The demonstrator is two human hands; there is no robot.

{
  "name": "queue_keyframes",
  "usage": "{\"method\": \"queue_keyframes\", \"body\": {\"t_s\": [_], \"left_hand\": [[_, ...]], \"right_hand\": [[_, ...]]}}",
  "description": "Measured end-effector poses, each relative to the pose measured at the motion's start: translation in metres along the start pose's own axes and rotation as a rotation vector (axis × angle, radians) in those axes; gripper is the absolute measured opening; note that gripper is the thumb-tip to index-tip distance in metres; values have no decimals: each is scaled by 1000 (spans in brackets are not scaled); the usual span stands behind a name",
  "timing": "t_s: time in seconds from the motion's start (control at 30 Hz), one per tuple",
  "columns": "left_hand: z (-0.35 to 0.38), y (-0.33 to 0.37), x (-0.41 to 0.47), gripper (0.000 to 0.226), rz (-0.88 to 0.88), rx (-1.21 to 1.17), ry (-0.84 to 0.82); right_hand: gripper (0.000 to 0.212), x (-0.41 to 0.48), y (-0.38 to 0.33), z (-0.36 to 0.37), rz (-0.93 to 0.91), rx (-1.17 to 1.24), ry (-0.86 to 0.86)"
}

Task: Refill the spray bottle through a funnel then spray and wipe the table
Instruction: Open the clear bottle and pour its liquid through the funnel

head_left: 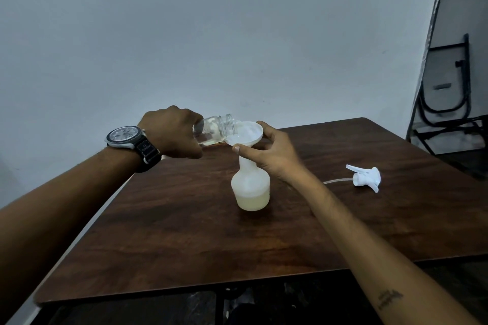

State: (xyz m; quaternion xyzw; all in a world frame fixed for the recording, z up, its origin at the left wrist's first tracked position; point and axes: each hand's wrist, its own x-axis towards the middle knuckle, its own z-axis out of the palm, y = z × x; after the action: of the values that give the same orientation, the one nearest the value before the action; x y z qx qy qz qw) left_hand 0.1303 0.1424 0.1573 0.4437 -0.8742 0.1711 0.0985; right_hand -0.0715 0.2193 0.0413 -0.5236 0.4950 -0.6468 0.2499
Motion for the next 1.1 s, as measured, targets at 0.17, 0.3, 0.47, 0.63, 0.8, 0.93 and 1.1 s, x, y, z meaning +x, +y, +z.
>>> {"method": "queue_keyframes", "body": {"t_s": [0.17, 0.3, 0.47, 0.63, 0.8, 0.93, 1.1], "left_hand": [[0, 0, 0, 27, 2, -9, -6], [0, 0, 0, 26, 1, -4, -4], [1, 0, 0, 24, 0, 0, 4], [2, -1, -1, 25, -3, -8, 8], [2, -1, 0, 26, -6, -12, -2], [1, -1, -1, 27, -9, -23, -17], [2, -2, 0, 26, -1, -34, -20]], "right_hand": [[41, 0, 1, 0, 1, 6, -3], [45, 1, 2, 0, 2, 10, 1], [47, 1, 2, 1, 4, 5, 2], [53, 1, 2, 2, 5, -7, 7], [43, 1, 2, 1, 10, -6, 4], [41, 1, 0, 1, 12, -13, 0], [39, 1, 0, 1, 9, -10, -17]]}}
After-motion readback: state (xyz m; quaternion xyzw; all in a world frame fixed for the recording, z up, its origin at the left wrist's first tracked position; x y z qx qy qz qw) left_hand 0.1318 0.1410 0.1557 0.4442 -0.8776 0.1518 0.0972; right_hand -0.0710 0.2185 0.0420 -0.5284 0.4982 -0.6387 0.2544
